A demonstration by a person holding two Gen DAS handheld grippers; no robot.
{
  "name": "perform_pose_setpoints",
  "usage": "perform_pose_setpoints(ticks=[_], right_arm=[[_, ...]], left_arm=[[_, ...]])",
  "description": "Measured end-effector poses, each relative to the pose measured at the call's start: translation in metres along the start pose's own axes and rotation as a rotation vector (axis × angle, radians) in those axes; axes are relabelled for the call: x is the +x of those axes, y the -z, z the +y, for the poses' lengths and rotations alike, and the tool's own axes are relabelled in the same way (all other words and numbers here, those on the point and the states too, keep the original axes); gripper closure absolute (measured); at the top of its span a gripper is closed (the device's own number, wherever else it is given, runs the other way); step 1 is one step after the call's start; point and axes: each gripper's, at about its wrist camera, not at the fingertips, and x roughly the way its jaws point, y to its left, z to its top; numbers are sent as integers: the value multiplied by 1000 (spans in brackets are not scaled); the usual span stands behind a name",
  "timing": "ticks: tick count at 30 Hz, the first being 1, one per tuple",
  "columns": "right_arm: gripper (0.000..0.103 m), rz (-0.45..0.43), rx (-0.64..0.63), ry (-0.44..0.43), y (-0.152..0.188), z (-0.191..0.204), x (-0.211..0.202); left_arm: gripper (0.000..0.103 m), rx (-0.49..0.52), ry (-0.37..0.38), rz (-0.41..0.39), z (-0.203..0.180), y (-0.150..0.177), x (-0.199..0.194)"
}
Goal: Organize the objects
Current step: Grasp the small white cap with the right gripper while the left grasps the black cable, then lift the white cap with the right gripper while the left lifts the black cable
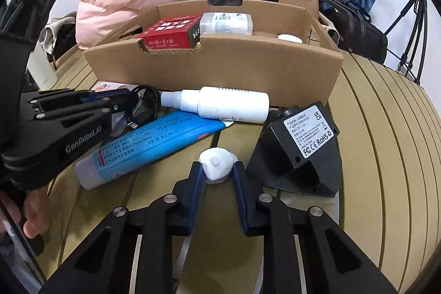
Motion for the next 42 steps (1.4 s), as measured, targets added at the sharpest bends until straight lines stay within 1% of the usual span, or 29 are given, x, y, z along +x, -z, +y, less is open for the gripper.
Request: perform_pose_setpoints(ticks=[2,4,9,12,15,17,19,22,23,26,30,34,36,39,42], right_arm=[[79,3,4,-8,1,-1,-1],[79,0,18,-23,2,-4,-5],[79,-50,43,-85,7,-11,-41],[79,-71,34,-103,12,-13,-70],[79,-86,-3,-105,21,-8,-106],[79,-99,-38,-99,29,-2,-132],[79,-122,-69,-98,39,3,-157],[79,-124,-98,-97,57,8,-189],[79,-128,-109,-88,64,11,-201],[79,-140,-123,-102,78,19,-224],[79,-151,-147,-92,85,27,-233],[79,-172,-154,-96,85,32,-242],[79,-176,-151,-98,80,31,-241],[79,-177,-140,-122,61,25,-236],[79,-185,-145,-138,27,18,-227]], left_arm=[[102,-30,22,-9,6,1,-9],[103,-60,34,-38,13,2,-25],[103,-132,59,-124,26,19,-84],[103,-146,60,-151,28,32,-127],[103,-176,83,-158,31,48,-170],[103,-190,73,-172,32,66,-200],[103,-204,59,-170,32,84,-223],[103,-240,71,-166,33,105,-249],[103,-241,74,-170,33,109,-256],[103,-221,72,-181,28,116,-269],[103,-211,77,-196,23,116,-275],[103,-218,104,-206,26,111,-275],[102,-206,124,-207,30,96,-269],[102,-187,157,-217,40,59,-257],[103,-178,176,-216,52,13,-241]])
